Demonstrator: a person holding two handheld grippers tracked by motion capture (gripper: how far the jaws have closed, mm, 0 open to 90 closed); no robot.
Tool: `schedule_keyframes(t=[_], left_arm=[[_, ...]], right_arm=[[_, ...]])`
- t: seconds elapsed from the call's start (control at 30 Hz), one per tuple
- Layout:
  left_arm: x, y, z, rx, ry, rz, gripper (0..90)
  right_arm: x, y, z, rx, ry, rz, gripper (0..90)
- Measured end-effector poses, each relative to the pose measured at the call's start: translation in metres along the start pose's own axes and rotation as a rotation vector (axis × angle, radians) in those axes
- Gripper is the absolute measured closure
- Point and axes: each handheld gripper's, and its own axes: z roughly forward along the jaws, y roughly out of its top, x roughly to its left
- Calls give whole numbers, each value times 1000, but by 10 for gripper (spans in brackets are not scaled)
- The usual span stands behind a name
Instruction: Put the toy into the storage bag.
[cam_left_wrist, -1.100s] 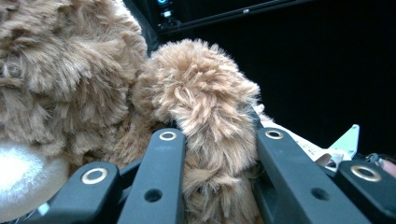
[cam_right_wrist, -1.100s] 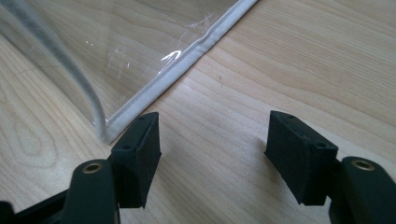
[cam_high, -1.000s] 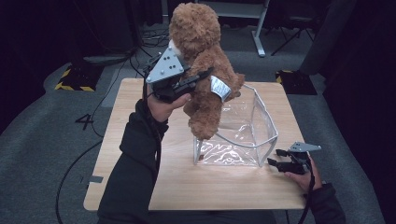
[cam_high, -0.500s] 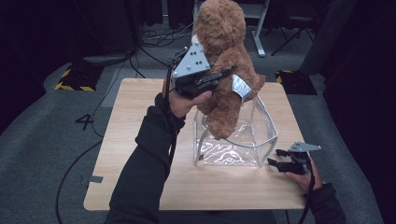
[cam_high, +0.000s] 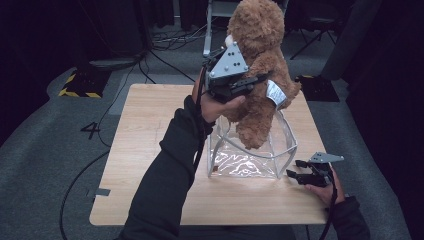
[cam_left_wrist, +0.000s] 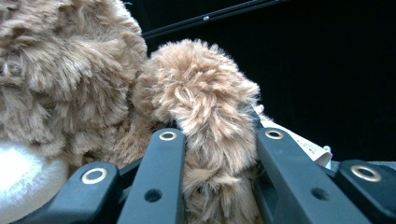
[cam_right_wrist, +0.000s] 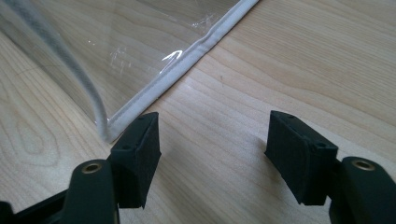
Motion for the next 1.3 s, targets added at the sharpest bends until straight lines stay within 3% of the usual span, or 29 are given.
schedule_keyframes(t=[0.33,0.9,1.3], left_arm=[[-3,-9,28,25,-39,-20,790],[0,-22,45,57,-46,-39,789],[0,-44,58,150,-50,-43,789]], right_arm=[[0,0,0,-1,3,-1,351],[0,0,0,1,6,-3,351],[0,0,0,1,6,-4,352]])
